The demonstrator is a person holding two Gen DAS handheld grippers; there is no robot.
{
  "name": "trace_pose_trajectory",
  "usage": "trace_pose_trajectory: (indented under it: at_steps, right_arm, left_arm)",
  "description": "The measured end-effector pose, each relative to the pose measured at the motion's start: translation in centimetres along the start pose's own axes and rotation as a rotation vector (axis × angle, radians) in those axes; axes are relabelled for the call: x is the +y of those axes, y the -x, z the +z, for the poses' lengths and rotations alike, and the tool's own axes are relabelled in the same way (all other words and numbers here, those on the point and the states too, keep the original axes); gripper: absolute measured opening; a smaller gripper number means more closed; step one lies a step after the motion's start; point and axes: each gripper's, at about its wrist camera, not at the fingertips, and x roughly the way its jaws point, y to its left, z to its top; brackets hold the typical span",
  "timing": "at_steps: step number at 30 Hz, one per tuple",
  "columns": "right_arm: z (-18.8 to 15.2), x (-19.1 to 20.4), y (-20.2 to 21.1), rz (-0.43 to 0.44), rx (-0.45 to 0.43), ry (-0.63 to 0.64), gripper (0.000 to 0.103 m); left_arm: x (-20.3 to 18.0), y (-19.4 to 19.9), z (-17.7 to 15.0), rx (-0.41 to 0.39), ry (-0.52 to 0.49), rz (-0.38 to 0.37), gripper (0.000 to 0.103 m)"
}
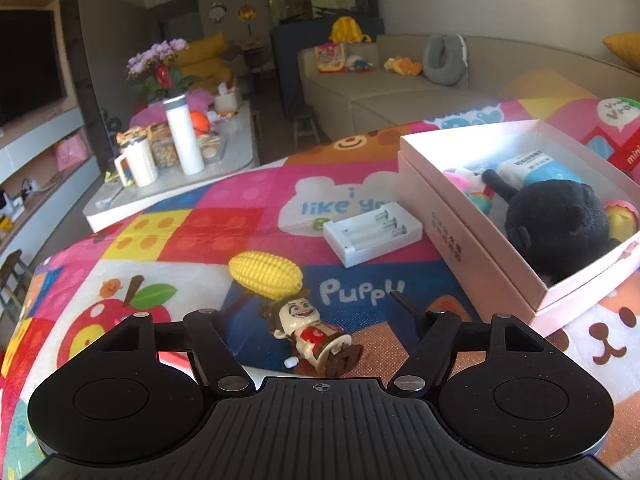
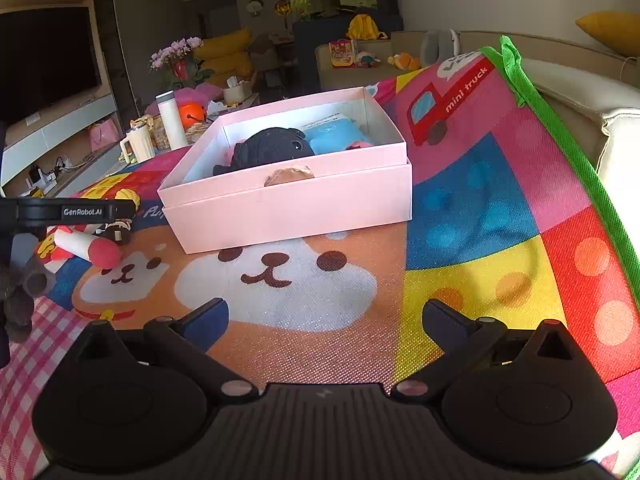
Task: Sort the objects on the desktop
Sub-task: 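Grasp the small figurine keychain with the left tool and lift it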
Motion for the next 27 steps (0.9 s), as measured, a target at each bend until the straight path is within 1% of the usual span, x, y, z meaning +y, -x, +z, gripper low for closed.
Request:
trace_pose_trajectory:
  at_steps: [4,6,7,8,9,11,14,17,20,22,24,25,27]
  right_arm:
    - [0.1,-0.2,-0.5,0.0,0.026,-0.016,0.103]
    - [0.1,-0.4,-0.8,-0.004,0.045,-0.029,0.103]
    - [0.2,-0.4,-0.9,-0.004,0.05,-0.034,0.103]
    - [0.2,-0.5,-1.0,-0.003,0.049,-0.036,0.103]
    - [0.1,-0.5,-0.9,-0.004,0.048,-0.035,0.103]
    - [0.1,-0.4,-0.9,-0.006,0.049,-0.032,0.103]
    - [0.0,-0.4,-0.9,-0.004,0.049,-0.036,0.103]
    - [0.0,-0.5,-0.8,-0.001,0.048,-0.041,0.103]
    - [0.1,-0.4,-0.9,-0.003,0.049,-0.039,0.103]
    - [0.1,-0.4,-0.9,-0.006,0.053,-0.034,0.103]
    - [0.1,-0.3,-1.0,-0.014,0.058,-0.024,0.103]
    - [0.1,-0.1,-1.0,-0.018,0.061,-0.016,0.103]
    - [0.1,0.0,-1.1,-0.024,0.068,-0.002,0.103]
  left_arm:
    - [-0.1,-1.9,-0.4,0.061,-0.039,0.009,0.074]
    - [-0.2,-2.3,-0.7,0.069,-0.046,0.01,0.057]
    - [-0.1,-2.3,-0.8,0.072,-0.04,-0.005,0.05]
    - [-0.1,-2.2,-0.9,0.069,-0.034,-0.021,0.036]
    - [-0.2,-2.0,-0.9,0.068,-0.036,-0.029,0.033]
    - [-0.6,-1.3,-0.9,0.056,-0.051,-0.056,0.033]
    - [-1.5,1.0,-1.2,0.018,-0.081,-0.109,0.033]
    - [-2.6,4.2,-2.1,-0.005,-0.092,-0.198,0.033]
    - [-4.1,7.7,-4.2,-0.015,-0.121,-0.299,0.033]
    - [-4.9,9.1,-6.0,0.006,-0.131,-0.347,0.033]
    - [-5.4,9.9,-7.6,0.026,-0.135,-0.369,0.033]
    - [-5.5,10.1,-8.2,0.029,-0.137,-0.364,0.033]
    - [-5.4,10.0,-9.1,0.038,-0.131,-0.345,0.037]
